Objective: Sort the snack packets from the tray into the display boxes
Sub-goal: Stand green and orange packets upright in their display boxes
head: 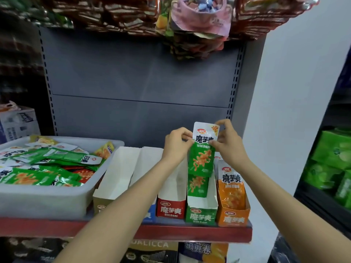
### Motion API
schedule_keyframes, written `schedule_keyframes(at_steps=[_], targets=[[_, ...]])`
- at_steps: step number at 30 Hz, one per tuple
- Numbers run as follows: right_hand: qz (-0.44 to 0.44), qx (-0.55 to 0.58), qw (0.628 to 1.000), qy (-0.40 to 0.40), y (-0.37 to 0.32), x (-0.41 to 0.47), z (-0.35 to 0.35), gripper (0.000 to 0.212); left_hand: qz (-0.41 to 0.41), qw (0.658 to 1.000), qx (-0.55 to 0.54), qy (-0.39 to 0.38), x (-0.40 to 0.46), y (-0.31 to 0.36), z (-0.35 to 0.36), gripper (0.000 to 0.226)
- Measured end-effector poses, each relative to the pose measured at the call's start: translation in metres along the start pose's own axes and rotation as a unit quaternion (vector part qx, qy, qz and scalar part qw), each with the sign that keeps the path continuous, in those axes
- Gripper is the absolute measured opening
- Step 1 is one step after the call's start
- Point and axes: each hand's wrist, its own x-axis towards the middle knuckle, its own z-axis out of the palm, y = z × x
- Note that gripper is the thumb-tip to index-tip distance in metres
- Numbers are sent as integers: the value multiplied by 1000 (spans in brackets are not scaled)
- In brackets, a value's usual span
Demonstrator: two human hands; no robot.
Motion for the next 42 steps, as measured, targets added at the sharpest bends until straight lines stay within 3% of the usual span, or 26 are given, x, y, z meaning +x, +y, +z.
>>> schedule_keyframes(at_steps=[5,10,14,21,28,35,42], targets=[[-38,-126,990,-49,6,6,8,18,-6,999,33,-23,-4,-9,-1,23],[-60,-225,970,-66,11,7,15,21,37,987,147,-57,-9,-19,7,18],[-64,-257,962,-70,7,7,19,20,36,982,176,-57,-8,-18,5,17],[-100,-253,961,-44,-2,-14,34,18,36,989,142,-35,-20,-23,-23,12],[-146,-159,968,-129,-52,-27,94,15,32,985,166,29,-39,-41,-99,16],[-195,-54,958,-204,-126,-40,184,21,-54,957,273,81,-56,-83,-215,22],[-189,-121,911,-345,-171,-42,270,22,-199,891,409,-14,-60,-120,-309,46]])
